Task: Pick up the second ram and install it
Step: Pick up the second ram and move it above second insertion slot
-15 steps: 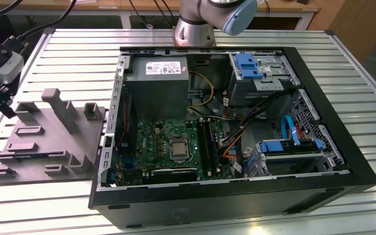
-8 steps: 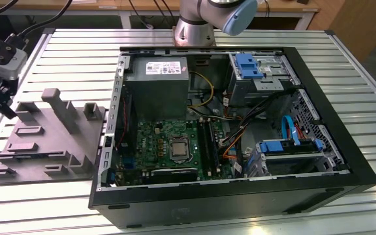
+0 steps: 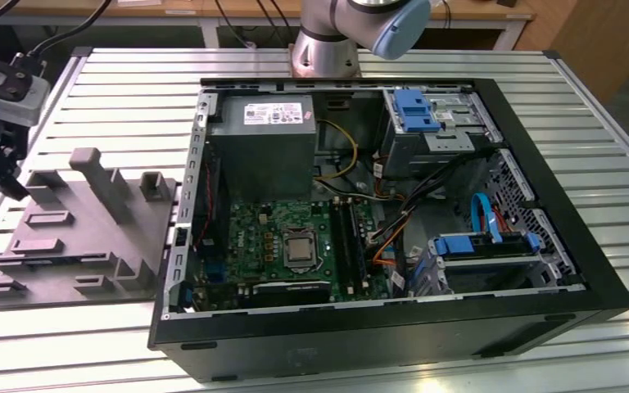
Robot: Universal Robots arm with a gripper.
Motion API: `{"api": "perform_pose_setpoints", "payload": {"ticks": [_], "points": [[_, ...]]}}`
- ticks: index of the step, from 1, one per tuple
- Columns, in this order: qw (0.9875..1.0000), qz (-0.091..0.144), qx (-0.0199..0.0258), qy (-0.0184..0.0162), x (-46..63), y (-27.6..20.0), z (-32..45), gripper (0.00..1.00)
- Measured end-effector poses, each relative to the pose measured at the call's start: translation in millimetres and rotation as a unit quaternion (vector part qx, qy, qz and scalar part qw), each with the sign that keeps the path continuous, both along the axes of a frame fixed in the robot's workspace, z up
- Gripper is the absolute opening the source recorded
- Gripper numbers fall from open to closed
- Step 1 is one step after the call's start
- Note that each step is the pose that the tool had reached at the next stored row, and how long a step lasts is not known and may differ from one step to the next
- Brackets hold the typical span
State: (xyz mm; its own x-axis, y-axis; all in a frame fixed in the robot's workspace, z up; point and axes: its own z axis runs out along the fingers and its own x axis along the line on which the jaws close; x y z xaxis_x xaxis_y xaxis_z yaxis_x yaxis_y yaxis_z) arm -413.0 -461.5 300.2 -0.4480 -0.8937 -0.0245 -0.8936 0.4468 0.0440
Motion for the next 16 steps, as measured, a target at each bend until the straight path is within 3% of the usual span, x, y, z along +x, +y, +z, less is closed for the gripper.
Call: {"api": "perform_pose_setpoints", "payload": {"ticks": [4, 7, 11, 16], "points": [[0.9993, 0.037, 0.0000, 0.0000, 0.0, 0.0, -1.5, 0.10], [0.9980, 0.064, 0.0000, 0.0000, 0.0, 0.0, -2.5, 0.10], [0.9950, 0.100, 0.0000, 0.0000, 0.0, -0.1, -4.0, 0.10], [0.9896, 0.144, -0.0002, 0.0001, 0.0, 0.0, -5.4, 0.10]]}}
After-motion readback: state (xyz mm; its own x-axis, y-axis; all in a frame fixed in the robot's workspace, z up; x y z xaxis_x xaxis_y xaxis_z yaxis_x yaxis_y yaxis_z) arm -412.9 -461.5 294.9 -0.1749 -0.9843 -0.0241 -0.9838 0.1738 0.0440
